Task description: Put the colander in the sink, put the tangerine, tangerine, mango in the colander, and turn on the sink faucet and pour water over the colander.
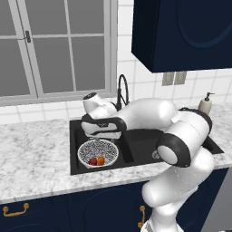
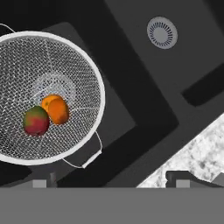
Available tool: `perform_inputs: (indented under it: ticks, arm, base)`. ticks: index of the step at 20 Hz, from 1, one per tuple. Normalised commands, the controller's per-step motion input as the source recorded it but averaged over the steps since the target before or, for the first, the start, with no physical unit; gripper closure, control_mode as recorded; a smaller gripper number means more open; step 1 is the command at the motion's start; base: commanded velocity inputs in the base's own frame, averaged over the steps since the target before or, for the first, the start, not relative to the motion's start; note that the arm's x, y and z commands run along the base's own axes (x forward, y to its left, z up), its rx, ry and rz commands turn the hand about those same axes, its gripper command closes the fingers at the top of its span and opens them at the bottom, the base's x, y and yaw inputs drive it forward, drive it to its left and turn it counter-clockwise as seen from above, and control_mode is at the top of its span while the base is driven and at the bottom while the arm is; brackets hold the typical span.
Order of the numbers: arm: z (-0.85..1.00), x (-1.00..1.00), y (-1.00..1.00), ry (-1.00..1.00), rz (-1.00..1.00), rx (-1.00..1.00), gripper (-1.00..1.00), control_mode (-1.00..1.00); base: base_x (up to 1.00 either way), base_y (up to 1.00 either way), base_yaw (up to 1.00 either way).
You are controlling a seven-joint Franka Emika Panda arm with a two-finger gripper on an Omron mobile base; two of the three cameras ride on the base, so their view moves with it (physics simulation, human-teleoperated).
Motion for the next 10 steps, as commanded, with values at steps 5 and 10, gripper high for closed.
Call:
perform_inputs:
  ticks: [5, 10]
  arm:
    - [1.00, -0.58, -0.61, 0.00, 0.00, 0.00, -1.00, -1.00]
    - [0.99, -0.34, -0.47, 0.03, 0.00, 0.00, -1.00, -1.00]
  base:
    - [0.00, 0.00, 0.00]
    - [0.00, 0.00, 0.00]
